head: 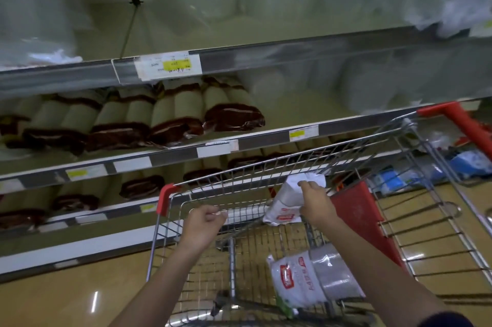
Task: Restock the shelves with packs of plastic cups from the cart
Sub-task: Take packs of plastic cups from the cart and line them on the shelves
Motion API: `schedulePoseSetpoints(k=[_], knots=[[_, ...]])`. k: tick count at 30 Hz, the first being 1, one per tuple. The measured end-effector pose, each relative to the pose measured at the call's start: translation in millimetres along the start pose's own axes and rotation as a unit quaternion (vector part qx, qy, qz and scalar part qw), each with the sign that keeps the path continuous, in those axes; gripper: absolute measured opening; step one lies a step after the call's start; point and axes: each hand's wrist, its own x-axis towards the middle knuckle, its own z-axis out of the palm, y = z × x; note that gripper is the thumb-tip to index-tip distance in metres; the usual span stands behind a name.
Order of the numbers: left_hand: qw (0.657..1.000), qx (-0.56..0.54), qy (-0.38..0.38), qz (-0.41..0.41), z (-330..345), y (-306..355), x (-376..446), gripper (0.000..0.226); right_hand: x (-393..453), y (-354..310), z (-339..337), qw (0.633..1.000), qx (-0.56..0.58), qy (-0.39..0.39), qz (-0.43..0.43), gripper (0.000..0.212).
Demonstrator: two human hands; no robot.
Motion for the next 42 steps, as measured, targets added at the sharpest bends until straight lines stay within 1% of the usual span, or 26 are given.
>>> schedulePoseSetpoints(k=[3, 6, 8, 10, 12, 14, 15, 18, 21, 22, 24, 26, 29, 31, 32, 33, 34, 36, 39, 40, 42], knots=[[1.0, 0.002, 0.004, 0.012, -5, 4, 8, 0.026, 18, -6, 14, 0.999, -0.023, -0.003, -0.022, 0.077], [0.999, 0.002, 0.017, 0.032, -13, 12, 17, 0.015, 33, -12, 20, 0.998, -0.038, -0.04, -0.037, 0.089], [0.999, 0.005, 0.032, 0.038, -18, 13, 24, 0.008, 40, -13, 21, 0.995, -0.072, -0.059, -0.038, 0.086], [0.999, -0.001, 0.038, 0.027, -20, 9, 27, 0.011, 44, -14, 27, 0.993, -0.102, -0.048, -0.029, 0.078], [0.999, -0.005, 0.03, 0.013, -18, 3, 27, 0.013, 45, -11, 34, 0.994, -0.106, -0.032, 0.005, 0.079], [1.0, -0.01, 0.017, -0.001, -16, -2, 23, 0.013, 42, -7, 41, 0.992, -0.109, -0.05, 0.043, 0.08], [1.0, -0.011, 0.007, -0.004, -14, -5, 22, 0.013, 39, -4, 47, 0.989, -0.126, -0.06, 0.049, 0.075], [1.0, -0.014, -0.021, -0.01, -7, -15, 18, 0.012, 24, 1, 55, 0.977, -0.201, -0.071, 0.027, 0.05], [0.998, -0.019, -0.059, -0.029, 0, -20, 11, 0.014, 20, -5, 40, 0.978, -0.196, -0.075, -0.001, 0.025], [0.996, -0.016, -0.073, -0.039, 2, -22, 9, 0.014, 21, -10, 31, 0.981, -0.181, -0.066, -0.007, 0.022], [0.993, -0.011, -0.102, -0.055, 5, -25, 2, 0.014, 22, -20, 8, 0.988, -0.146, -0.052, -0.014, 0.022], [0.989, -0.012, -0.127, -0.075, 5, -28, -6, 0.014, 22, -30, -12, 0.993, -0.103, -0.051, -0.024, 0.029], [0.98, -0.011, -0.169, -0.101, 0, -35, -18, 0.017, 11, -48, -38, 0.994, -0.06, -0.023, -0.089, 0.04], [0.97, -0.045, -0.201, -0.127, -8, -41, -25, 0.028, -3, -63, -52, 0.991, 0.028, -0.008, -0.129, 0.038], [0.962, -0.082, -0.216, -0.143, -13, -45, -27, 0.04, -11, -69, -58, 0.985, 0.11, -0.017, -0.134, 0.032], [0.952, -0.127, -0.23, -0.156, -20, -47, -28, 0.052, -20, -77, -64, 0.969, 0.206, -0.034, -0.132, 0.026], [0.942, -0.17, -0.244, -0.158, -27, -49, -29, 0.061, -28, -84, -69, 0.945, 0.297, -0.051, -0.129, 0.021], [0.922, -0.25, -0.266, -0.131, -42, -51, -30, 0.075, -44, -100, -77, 0.895, 0.424, -0.063, -0.12, 0.019], [0.903, -0.336, -0.263, -0.046, -62, -43, -33, 0.09, -66, -120, -80, 0.837, 0.533, -0.059, -0.11, 0.023], [0.898, -0.357, -0.255, -0.011, -70, -38, -35, 0.09, -72, -127, -82, 0.818, 0.561, -0.065, -0.109, 0.023], [0.878, -0.418, -0.226, 0.058, -84, -24, -41, 0.08, -78, -137, -83, 0.782, 0.609, -0.086, -0.098, 0.022]])
